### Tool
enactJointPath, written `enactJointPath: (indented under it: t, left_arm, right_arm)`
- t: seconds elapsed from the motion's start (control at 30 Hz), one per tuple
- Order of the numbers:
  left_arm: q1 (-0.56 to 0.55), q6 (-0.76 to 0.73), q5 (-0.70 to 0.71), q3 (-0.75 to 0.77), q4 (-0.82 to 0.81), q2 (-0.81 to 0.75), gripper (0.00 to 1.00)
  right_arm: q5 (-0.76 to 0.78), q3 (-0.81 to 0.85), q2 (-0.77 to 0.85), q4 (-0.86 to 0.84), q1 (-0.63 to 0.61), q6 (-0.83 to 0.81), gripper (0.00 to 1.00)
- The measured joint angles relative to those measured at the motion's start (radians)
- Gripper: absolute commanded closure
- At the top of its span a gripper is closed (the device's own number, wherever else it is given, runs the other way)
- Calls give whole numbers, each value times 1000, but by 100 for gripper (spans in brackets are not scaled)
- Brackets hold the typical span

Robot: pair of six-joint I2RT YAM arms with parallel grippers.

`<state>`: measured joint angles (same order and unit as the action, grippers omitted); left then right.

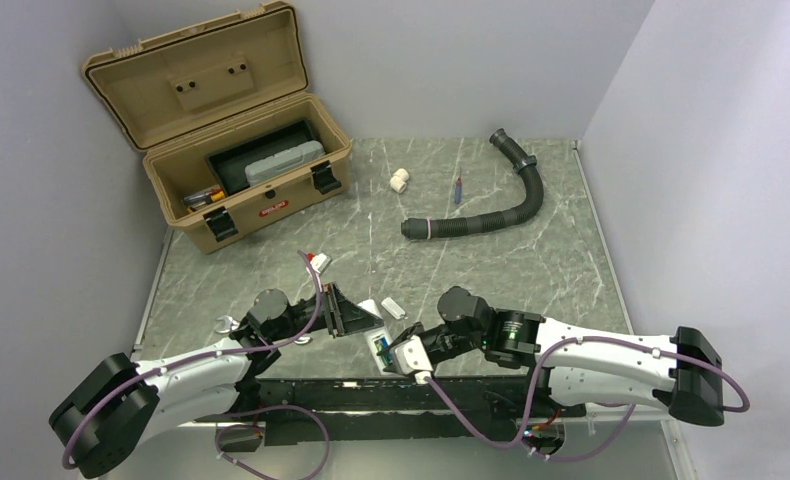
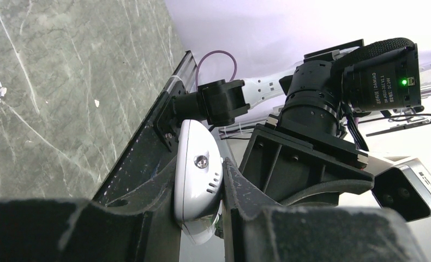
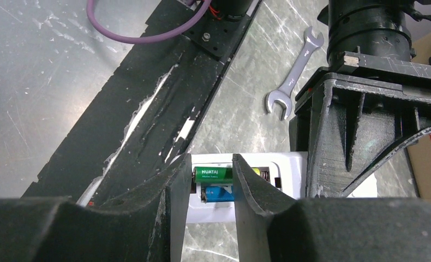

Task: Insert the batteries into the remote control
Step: Load the battery into the remote control.

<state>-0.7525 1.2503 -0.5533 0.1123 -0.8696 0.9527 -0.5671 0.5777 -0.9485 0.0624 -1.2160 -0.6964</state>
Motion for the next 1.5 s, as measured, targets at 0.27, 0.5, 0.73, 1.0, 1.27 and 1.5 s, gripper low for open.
enactJointPath:
  t: [0.27, 0.5, 0.73, 1.0, 1.27, 1.5]
  left_arm:
    - [0, 0, 0, 0, 4, 0, 100]
    - [0, 0, 0, 0, 3, 0, 100]
    - [0, 1, 0, 0, -2, 0, 100]
    - [0, 2, 0, 0, -3, -14, 100]
    - [0, 0, -3, 0, -1, -14, 100]
    - [0, 0, -3, 0, -1, -22, 100]
  right_arm:
    - [-21, 0, -28, -26, 2, 0, 65]
    - [-38, 0, -27, -26, 14, 0, 65]
    - [-70, 0, -27, -32, 39, 1, 65]
    - [-104, -1, -35, -58, 52, 11, 65]
    - [-130, -1, -63, -89, 56, 16, 65]
    - [-149, -1, -66, -96, 69, 16, 66]
